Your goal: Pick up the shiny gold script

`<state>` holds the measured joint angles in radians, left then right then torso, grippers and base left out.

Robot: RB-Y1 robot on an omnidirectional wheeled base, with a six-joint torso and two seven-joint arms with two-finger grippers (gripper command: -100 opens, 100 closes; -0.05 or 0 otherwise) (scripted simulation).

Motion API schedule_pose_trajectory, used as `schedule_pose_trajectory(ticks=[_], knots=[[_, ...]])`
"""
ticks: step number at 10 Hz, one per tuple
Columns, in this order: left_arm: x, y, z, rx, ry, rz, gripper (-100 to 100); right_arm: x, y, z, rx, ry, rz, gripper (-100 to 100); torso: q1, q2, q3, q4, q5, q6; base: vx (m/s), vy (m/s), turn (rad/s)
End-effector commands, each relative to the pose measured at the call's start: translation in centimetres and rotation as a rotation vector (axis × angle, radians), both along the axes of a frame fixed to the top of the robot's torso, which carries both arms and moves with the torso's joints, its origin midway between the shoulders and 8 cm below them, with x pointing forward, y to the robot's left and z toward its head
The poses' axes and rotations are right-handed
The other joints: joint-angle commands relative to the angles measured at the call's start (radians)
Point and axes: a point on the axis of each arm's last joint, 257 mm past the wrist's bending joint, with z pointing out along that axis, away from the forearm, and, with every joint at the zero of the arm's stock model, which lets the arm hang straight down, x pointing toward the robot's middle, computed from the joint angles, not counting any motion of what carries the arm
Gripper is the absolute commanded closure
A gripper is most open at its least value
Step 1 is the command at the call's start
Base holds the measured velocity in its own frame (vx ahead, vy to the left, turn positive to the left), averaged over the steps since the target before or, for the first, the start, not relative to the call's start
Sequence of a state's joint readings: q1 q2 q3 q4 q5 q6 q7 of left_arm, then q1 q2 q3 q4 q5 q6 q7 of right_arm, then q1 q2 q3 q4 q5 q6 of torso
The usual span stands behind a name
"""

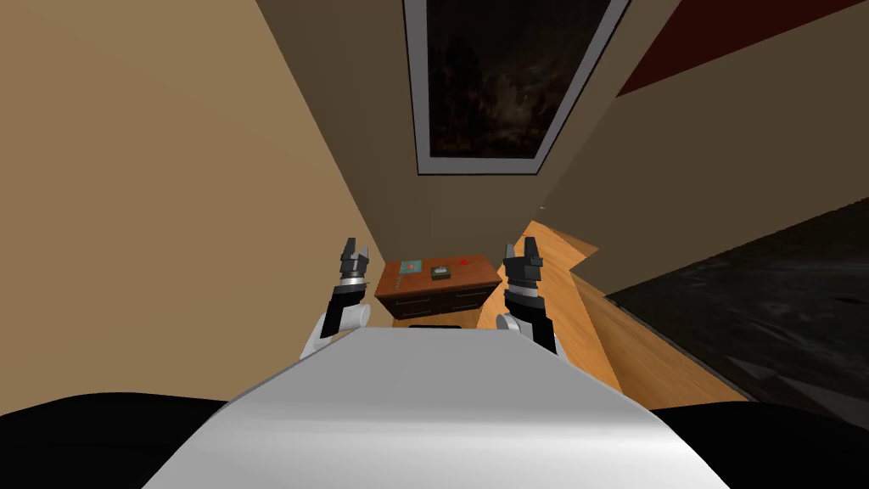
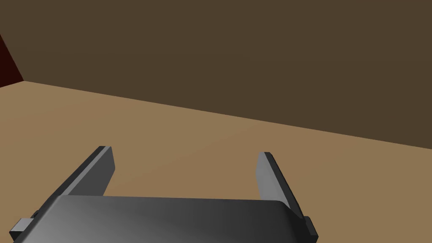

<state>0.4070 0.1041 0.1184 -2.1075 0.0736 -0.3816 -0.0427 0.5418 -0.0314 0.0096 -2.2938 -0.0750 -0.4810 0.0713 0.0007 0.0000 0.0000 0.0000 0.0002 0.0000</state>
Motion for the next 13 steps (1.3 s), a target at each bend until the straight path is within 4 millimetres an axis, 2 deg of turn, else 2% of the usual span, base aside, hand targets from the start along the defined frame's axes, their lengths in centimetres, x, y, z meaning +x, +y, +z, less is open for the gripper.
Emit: schedule_pose_trajectory(ticks=[1,5,6,7,8,13], knots=[[0.4,0.5,-1.4,-0.016,0.03,0.002,-100,0.0,0.0,0.0,0.0,0.0,0.0,0,0.0,0.0,0.0,0.0,0.0,0.0,-0.003,0.003,-0.031],[3.3,4.0,-6.3,-0.112,0.154,0.017,-100,0.0,0.0,0.0,0.0,0.0,0.0,0,0.0,0.0,0.0,0.0,0.0,0.0,-0.005,-0.001,-0.067],[3.4,4.1,-7.0,-0.115,0.166,0.019,-100,0.0,0.0,0.0,0.0,0.0,0.0,0,0.0,0.0,0.0,0.0,0.0,0.0,-0.003,-0.001,-0.028],[4.2,5.2,-8.2,-0.153,0.196,0.023,-100,0.0,0.0,0.0,0.0,0.0,0.0,0,-0.001,0.0,0.0,0.0,0.0,0.0,-0.002,-0.004,-0.067],[4.3,5.4,-9.0,-0.158,0.212,0.028,-100,0.0,0.0,0.0,0.0,0.0,0.0,0,-0.001,0.0,0.0,0.0,0.0,0.0,-0.001,-0.003,-0.033],[6.6,8.8,-14.1,-0.306,0.32,0.05,-100,0.0,0.0,0.0,0.0,0.0,0.0,0,-0.001,0.0,0.0,0.0,0.0,0.0,0.0,-0.006,-0.052]])
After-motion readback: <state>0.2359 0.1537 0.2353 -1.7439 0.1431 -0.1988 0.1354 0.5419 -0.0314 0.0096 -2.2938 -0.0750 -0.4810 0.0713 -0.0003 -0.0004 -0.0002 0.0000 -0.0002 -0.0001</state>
